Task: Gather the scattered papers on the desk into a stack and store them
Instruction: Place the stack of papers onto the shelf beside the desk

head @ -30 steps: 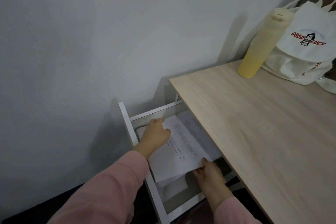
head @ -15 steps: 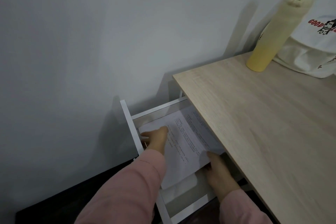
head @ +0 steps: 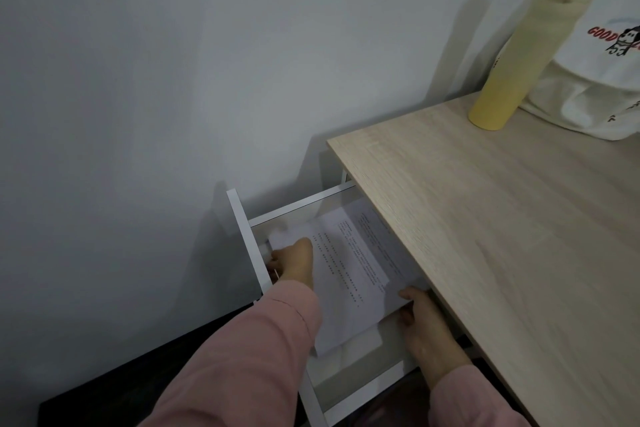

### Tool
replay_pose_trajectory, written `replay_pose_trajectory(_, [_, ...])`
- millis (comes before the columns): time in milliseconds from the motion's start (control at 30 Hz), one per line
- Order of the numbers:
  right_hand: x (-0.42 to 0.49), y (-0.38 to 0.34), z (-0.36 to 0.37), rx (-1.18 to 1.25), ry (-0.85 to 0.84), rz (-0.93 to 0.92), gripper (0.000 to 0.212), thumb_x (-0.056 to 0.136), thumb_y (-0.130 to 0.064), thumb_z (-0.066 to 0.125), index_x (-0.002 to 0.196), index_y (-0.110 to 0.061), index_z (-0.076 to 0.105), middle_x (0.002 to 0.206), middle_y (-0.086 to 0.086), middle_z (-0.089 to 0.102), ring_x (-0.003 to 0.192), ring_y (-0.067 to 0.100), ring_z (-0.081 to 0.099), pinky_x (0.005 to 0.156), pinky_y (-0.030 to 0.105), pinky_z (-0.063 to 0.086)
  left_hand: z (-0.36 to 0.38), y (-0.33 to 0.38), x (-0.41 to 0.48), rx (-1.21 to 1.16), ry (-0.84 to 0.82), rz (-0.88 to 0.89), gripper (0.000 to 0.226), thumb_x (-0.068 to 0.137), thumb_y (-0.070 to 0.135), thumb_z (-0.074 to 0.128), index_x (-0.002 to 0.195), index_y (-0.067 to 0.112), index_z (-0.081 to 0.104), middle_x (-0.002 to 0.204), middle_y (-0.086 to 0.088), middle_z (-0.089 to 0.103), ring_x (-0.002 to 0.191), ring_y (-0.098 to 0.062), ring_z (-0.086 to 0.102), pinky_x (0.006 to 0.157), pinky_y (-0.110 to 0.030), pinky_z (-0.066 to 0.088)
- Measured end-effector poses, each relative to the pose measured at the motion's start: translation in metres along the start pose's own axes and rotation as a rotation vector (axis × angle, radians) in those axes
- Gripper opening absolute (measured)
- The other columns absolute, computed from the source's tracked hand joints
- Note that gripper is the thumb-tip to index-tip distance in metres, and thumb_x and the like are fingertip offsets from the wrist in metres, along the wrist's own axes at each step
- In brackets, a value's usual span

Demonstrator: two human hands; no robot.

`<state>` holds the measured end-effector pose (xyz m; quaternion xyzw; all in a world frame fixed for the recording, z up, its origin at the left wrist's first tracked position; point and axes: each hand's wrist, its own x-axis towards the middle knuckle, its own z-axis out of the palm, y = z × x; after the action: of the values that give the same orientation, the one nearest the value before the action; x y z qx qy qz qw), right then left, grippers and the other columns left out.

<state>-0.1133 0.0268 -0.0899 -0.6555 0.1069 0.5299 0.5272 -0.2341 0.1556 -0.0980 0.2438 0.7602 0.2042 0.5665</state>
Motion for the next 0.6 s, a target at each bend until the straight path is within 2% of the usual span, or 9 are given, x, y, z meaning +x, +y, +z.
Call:
replay_pose_trajectory(67, [0.001, 0.002, -0.001, -0.011, 0.001, 0.005, 0.015, 0.086, -0.007, 0.052, 0.1, -0.013, 0.055, 0.087, 0.003, 0.05, 0.078, 0.019, 0.046, 0.073, 0.026, 0.039, -0.001, 0.0, -0.001, 0.022, -0.01, 0.006, 0.059, 0.086, 0.016, 0.05, 0.137, -0.002, 0.025, 0.145, -0.018, 0.022, 0.13, -0.03, 0.029, 0.113, -0.038, 0.025])
replay_pose_trajectory(167, [0.002, 0.002, -0.001, -0.025, 0.014, 0.004, 0.022, 0.087, -0.008, 0.051, 0.108, -0.013, 0.05, 0.09, 0.003, 0.049, 0.088, 0.022, 0.047, 0.085, 0.031, 0.036, -0.003, 0.001, -0.003, 0.051, -0.017, 0.011, 0.058, 0.086, 0.014, 0.05, 0.136, -0.003, 0.026, 0.144, -0.019, 0.022, 0.129, -0.031, 0.031, 0.112, -0.038, 0.026])
replay_pose_trajectory(267, [0.001, 0.0, -0.001, -0.005, 0.024, -0.002, 0.012, 0.087, -0.003, 0.049, 0.092, -0.012, 0.056, 0.087, 0.003, 0.048, 0.076, 0.018, 0.045, 0.084, 0.029, 0.036, -0.003, 0.002, -0.006, 0.084, -0.026, 0.009, 0.058, 0.087, 0.015, 0.049, 0.137, -0.005, 0.026, 0.143, -0.02, 0.024, 0.13, -0.031, 0.031, 0.112, -0.039, 0.027])
replay_pose_trajectory(333, [-0.004, -0.004, -0.004, 0.057, 0.014, -0.011, 0.022, 0.087, 0.001, 0.048, 0.073, -0.016, 0.054, 0.078, 0.002, 0.045, 0.066, 0.016, 0.041, 0.07, 0.026, 0.039, -0.005, 0.003, -0.01, 0.095, -0.022, 0.006, 0.06, 0.088, 0.017, 0.049, 0.137, -0.006, 0.024, 0.143, -0.021, 0.026, 0.13, -0.031, 0.031, 0.112, -0.039, 0.026])
replay_pose_trajectory(400, [-0.015, -0.008, -0.005, 0.116, -0.023, -0.024, 0.031, 0.086, 0.004, 0.047, 0.066, -0.019, 0.05, 0.071, 0.002, 0.043, 0.062, 0.015, 0.039, 0.058, 0.024, 0.035, -0.007, 0.004, -0.015, 0.119, -0.006, 0.031, 0.067, 0.089, 0.02, 0.049, 0.141, -0.005, 0.017, 0.148, -0.022, 0.021, 0.135, -0.032, 0.025, 0.115, -0.039, 0.022])
replay_pose_trajectory(500, [-0.041, -0.008, -0.005, 0.014, -0.124, -0.059, 0.032, 0.087, 0.004, 0.049, 0.063, -0.017, 0.055, 0.062, 0.004, 0.049, 0.061, 0.017, 0.043, 0.056, 0.025, 0.036, -0.007, 0.003, -0.03, 0.155, -0.083, 0.225, 0.075, 0.09, 0.023, 0.049, 0.147, 0.002, 0.005, 0.155, -0.018, 0.006, 0.142, -0.03, 0.012, 0.116, -0.043, 0.018])
replay_pose_trajectory(533, [-0.051, -0.008, -0.004, -0.049, -0.203, -0.102, 0.028, 0.088, 0.003, 0.048, 0.069, -0.011, 0.063, 0.062, 0.006, 0.057, 0.065, 0.019, 0.051, 0.061, 0.026, 0.042, -0.009, 0.002, -0.036, 0.197, -0.131, 0.356, 0.072, 0.09, 0.022, 0.049, 0.147, 0.004, 0.01, 0.156, -0.016, 0.006, 0.143, -0.029, 0.012, 0.116, -0.042, 0.018])
replay_pose_trajectory(567, [-0.06, -0.01, -0.004, -0.13, -0.295, -0.173, 0.025, 0.09, 0.002, 0.045, 0.084, -0.008, 0.067, 0.07, 0.006, 0.066, 0.073, 0.02, 0.06, 0.068, 0.025, 0.048, -0.013, 0.0, -0.042, 0.286, -0.157, 0.509, 0.067, 0.09, 0.021, 0.048, 0.147, 0.006, 0.015, 0.156, -0.014, 0.007, 0.144, -0.027, 0.01, 0.117, -0.038, 0.016])
replay_pose_trajectory(600, [-0.068, -0.013, -0.005, -0.246, -0.378, -0.293, 0.028, 0.092, 0.001, 0.043, 0.095, -0.012, 0.068, 0.081, 0.005, 0.072, 0.083, 0.018, 0.066, 0.074, 0.021, 0.051, -0.02, -0.002, -0.048, 0.419, -0.136, 0.674, 0.065, 0.091, 0.021, 0.047, 0.147, 0.009, 0.017, 0.157, -0.011, 0.006, 0.145, -0.024, 0.005, 0.117, -0.035, 0.012])
